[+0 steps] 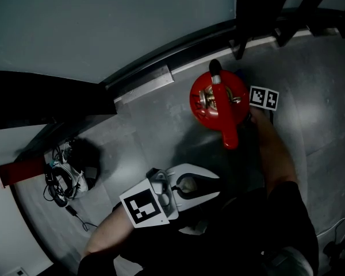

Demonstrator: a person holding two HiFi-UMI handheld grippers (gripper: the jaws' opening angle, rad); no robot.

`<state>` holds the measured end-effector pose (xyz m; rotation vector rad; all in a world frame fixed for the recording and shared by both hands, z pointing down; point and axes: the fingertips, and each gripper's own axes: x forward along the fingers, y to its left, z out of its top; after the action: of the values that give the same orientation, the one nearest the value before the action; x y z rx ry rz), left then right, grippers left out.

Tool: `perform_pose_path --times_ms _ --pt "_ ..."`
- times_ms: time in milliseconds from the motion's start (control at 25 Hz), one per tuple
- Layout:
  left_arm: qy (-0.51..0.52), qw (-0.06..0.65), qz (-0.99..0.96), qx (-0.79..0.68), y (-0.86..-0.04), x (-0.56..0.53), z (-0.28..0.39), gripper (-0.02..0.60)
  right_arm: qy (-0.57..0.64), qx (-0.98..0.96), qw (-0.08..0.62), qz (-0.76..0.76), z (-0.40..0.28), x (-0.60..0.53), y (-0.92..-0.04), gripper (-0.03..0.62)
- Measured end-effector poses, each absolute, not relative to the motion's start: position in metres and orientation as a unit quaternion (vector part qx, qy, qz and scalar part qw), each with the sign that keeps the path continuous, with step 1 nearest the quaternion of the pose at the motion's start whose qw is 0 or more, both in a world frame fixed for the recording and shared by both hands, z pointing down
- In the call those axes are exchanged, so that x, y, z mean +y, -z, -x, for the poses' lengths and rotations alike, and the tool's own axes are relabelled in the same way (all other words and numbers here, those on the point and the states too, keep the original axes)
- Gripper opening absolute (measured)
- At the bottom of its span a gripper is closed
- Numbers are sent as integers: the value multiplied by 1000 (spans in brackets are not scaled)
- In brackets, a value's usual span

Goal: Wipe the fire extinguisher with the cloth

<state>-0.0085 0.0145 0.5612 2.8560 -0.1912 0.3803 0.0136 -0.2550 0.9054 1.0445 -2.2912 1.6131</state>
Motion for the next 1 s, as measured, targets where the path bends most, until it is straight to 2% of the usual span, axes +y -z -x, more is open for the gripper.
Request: perform_pose_path --times_ms 120,360,560,760,840,1000 --pt "-135 127 -981 -63 -562 15 8 75 -534 -760 100 -355 -17 -252 -918 114" --pt "-138 133 -980 -52 -571 10 3 75 -512 -750 205 -367 -36 -232 -951 114" --pt "-119 137 -983 -37 -566 -6 -9 75 -519 -755 147 -371 -50 -222 -920 114" --pt "-152 186 -970 -28 -565 -31 -21 65 -493 -774 121 -378 -79 -211 -804 114" --pt "-156 173 -972 -43 -531 -29 -25 23 -482 -789 121 -361 -90 -193 -735 114" --pt "-137 184 -973 -19 -434 -5 -50 23 -457 -818 116 -329 -115 -153 -584 114"
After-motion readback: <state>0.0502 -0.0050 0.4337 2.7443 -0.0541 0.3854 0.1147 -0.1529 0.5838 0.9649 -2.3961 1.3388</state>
